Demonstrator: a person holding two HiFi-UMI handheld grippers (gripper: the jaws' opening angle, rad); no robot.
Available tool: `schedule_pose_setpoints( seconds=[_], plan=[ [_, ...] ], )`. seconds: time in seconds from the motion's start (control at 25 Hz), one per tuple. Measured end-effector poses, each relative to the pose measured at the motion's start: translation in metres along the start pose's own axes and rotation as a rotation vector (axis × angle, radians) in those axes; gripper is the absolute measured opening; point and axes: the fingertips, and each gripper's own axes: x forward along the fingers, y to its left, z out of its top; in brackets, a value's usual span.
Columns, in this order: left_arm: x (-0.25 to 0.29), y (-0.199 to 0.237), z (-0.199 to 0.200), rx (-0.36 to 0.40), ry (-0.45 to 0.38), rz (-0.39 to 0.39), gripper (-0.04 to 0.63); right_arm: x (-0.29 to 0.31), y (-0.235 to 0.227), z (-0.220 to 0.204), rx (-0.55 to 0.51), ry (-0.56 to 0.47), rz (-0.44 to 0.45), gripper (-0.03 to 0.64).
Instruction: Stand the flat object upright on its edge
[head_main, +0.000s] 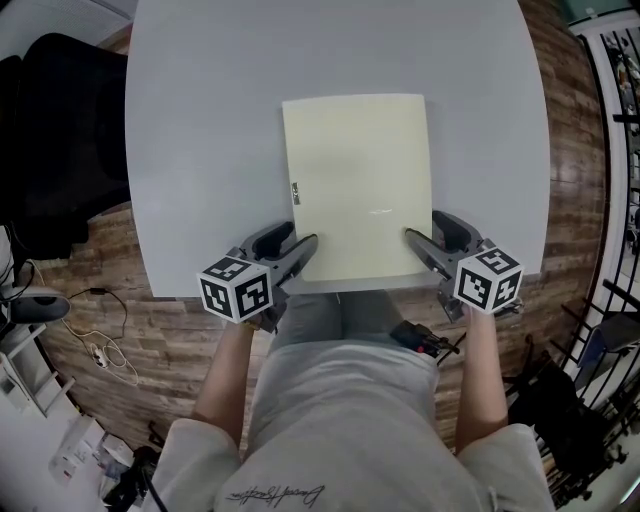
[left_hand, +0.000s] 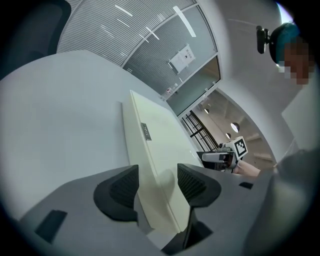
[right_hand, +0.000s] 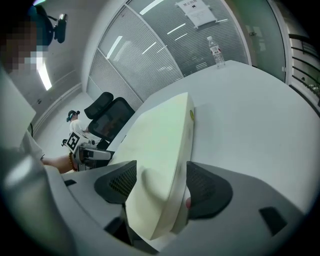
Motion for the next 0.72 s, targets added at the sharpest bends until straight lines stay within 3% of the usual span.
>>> schedule_pose_setpoints(
  seconds=[0.72],
  plan=[
    [0.011,0.004,-0.006,-0.051,0.046,-0.046,0.250,0.011,-0.006,-0.008,0.010,0.103,-0.030,0.294]
  ],
)
